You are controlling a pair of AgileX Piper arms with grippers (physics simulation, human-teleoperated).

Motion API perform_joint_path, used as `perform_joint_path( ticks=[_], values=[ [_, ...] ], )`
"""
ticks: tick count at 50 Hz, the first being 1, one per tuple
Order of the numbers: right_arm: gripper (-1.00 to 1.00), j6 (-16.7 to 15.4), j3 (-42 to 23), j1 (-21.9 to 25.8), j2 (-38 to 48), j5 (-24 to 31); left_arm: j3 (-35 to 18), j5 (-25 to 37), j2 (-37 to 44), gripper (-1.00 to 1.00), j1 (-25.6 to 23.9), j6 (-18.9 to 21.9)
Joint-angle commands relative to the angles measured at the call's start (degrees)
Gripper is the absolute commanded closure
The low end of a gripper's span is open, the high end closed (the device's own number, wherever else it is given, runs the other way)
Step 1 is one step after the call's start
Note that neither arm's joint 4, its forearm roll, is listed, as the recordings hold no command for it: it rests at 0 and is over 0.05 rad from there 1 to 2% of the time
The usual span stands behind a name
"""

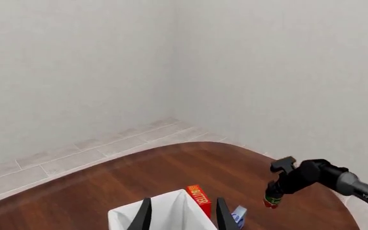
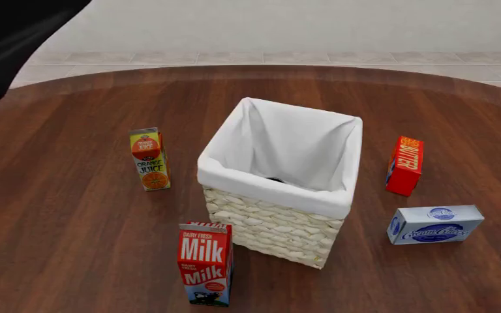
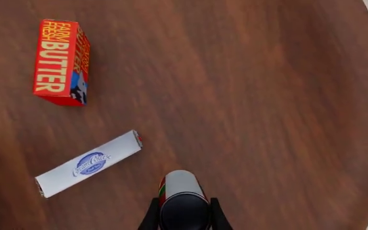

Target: Pick up the alphabet soup and the tomato sauce, and put them in the basket.

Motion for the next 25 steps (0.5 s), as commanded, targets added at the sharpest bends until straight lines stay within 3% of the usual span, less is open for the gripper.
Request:
perform_joint_path(
  ticks=[1,25],
  values=[
    [1.0,1.95,-4.9,2.78,-1.98,3.28,-0.25,0.07,0.26,-1.0,0.14,0.11],
    [1.0,5.1,-14.14,15.4,-2.86,7.45,0.03,-0.08,0.37,-1.0,0.94,-0.13]
  ],
)
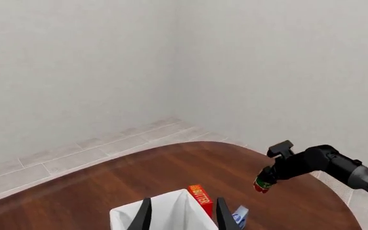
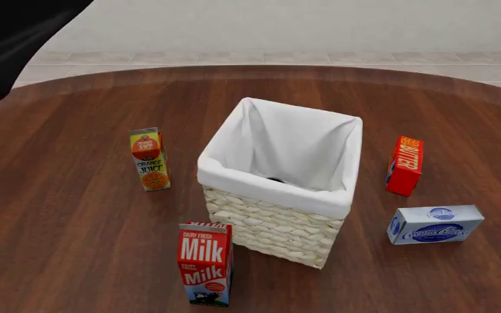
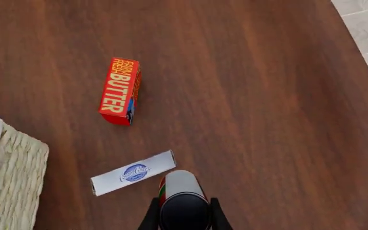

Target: Pick up the alphabet soup and the tomato sauce, and put them in the basket.

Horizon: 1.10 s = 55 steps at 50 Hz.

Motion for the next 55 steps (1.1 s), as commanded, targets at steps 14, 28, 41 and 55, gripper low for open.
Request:
perform_joint_path(
  ticks=[14,28,41,55],
  values=[
    [1.0,4.34,-7.29,12.48,1.02,1.5,-0.3,0.16,0.31,-1.0,0.05,0.08],
    [1.0,5.21,-9.0,17.43,2.44,1.11,-0.24,-0.11,0.66,-1.0,0.12,0.1],
    [1.0,7.41,-10.17,23.42,4.08,-0.24,-0.22,-0.19,0.76,-1.0,0.15,0.17],
    [1.0,10.0,-10.93,28.39,5.58,-1.84,-0.1,-0.34,0.87,-1.0,0.23,0.27]
  ],
)
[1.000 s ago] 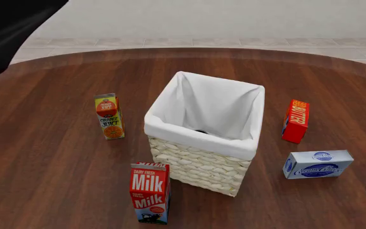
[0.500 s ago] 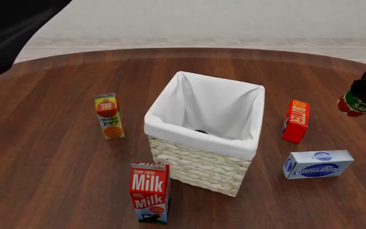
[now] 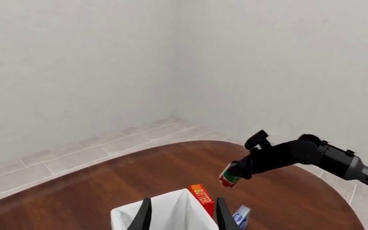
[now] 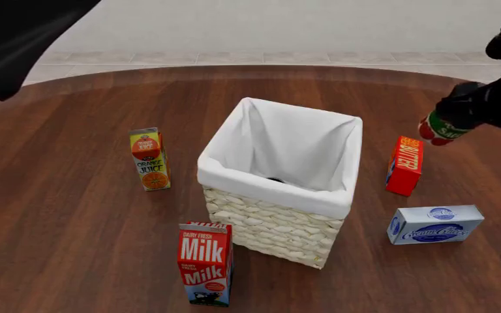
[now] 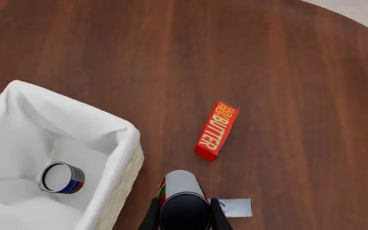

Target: Pick up the alphabet soup and the tomato sauce, and put them in the basket.

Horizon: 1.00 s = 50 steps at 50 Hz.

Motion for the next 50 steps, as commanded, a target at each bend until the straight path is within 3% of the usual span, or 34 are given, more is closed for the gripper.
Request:
perform_joint_path(
  ticks=[1,15,50],
  values=[
    [1.0,2.79,-1.04,3.9,1.03,-0.99,0.21,-0.31,0.19,-1.0,0.09,0.03],
    [1.0,3.7,-3.62,8.08,2.36,-1.03,0.94,-1.0,0.24,-1.0,0.17,-0.19],
    [1.0,2.11,-7.69,15.37,7.56,-2.28,0.28,-0.45,-0.48,-1.0,0.18,-0.09]
  ],
)
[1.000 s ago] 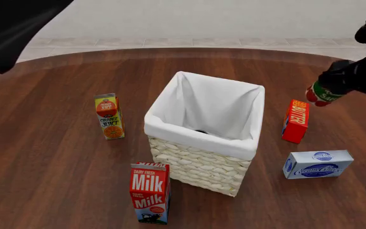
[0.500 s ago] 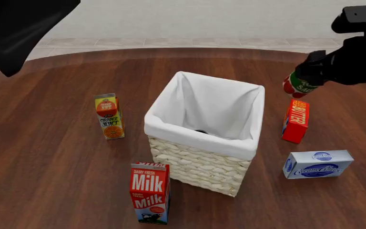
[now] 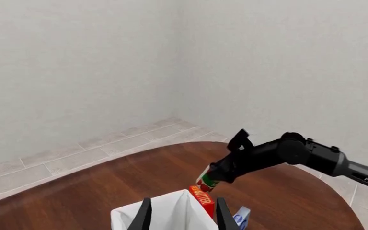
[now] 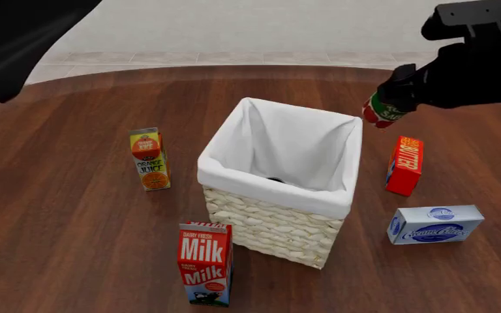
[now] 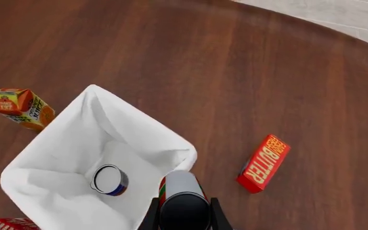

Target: Pick up the alphabet soup and the tomato sauce, and put them in the basket.

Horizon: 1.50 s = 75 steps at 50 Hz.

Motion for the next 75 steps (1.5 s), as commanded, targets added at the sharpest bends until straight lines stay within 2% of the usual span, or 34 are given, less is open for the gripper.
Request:
perform_joint_path(
  ticks=[1,44,75],
  values=[
    [1.0,0.55,-1.43,2.68,1.73,-0.36,-0.4,0.29,-0.23,-1.0,0.1,0.01],
    [1.0,-4.3,-1.47,9.43,7.38,-2.35,1.21,-0.81,-1.33,-1.0,0.22,-0.92],
    [1.0,-6.03,1.73,13.61,9.46,-4.35,1.49,-0.95,-1.65,-1.0,0.77,-1.21]
  ],
)
